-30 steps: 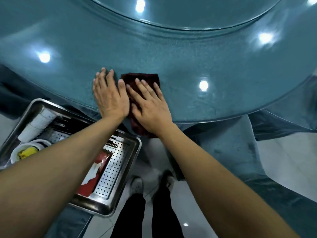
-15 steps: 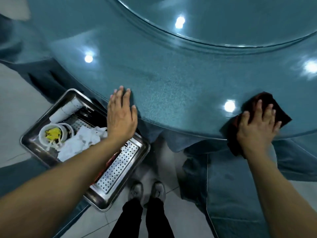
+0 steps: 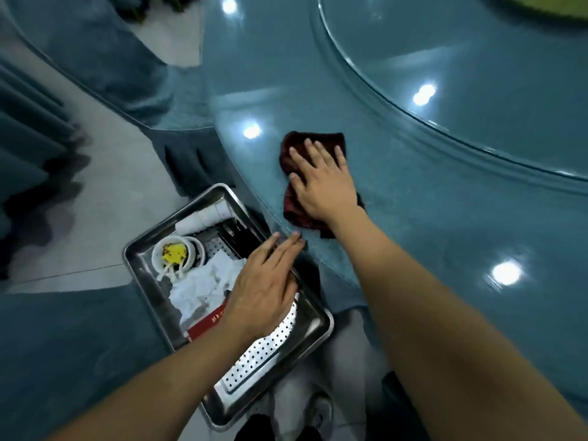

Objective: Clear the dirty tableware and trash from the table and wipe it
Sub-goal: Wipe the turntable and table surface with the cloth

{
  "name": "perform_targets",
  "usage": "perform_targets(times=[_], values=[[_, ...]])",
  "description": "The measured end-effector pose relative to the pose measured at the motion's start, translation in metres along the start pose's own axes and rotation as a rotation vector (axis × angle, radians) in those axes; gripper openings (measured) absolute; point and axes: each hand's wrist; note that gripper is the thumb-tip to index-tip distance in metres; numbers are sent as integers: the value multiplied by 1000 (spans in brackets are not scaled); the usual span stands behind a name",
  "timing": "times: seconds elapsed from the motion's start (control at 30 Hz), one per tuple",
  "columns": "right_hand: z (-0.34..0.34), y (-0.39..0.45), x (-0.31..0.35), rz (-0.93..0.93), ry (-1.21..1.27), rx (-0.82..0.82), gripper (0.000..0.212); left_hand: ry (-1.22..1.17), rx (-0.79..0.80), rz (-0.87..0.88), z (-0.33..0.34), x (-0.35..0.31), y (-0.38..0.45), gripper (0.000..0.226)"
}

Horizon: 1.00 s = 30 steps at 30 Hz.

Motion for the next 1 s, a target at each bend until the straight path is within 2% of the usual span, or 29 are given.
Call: perform_targets(times=[0.13,0.3,0.53,0.73,0.83,0.9,1.0], values=[[3,-5,18,-167,-10,-5,56,15,-33,-60,-13,16,-15,57],[5,-86,4,-145,0,-39,58,-14,-30,-173,-19,21,-42,45],[4,-204,-34,91,-58,-41,54,-149,-4,-205,-34,-12,-77,37],[-17,-280,-54,396,-133,-45,43,-211,31,-215,-61,-17,-122,35],[-28,-285,-42,451,-143,-23,34,-203,71,-199,-81,-4,-146,35],[-35,-285,-20,528,-57,-47,23,-192,108,-180,-95,9,-160,35],[-52,-292,41,614,123,-93,25,-180,164,-118,-119,31,-178,34]])
Point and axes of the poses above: each hand's wrist, its own y-axis towards the middle knuckle, its own z-axis out of the palm, x = y × z, and after that the axes turned 11 degrees about -y, right-handed
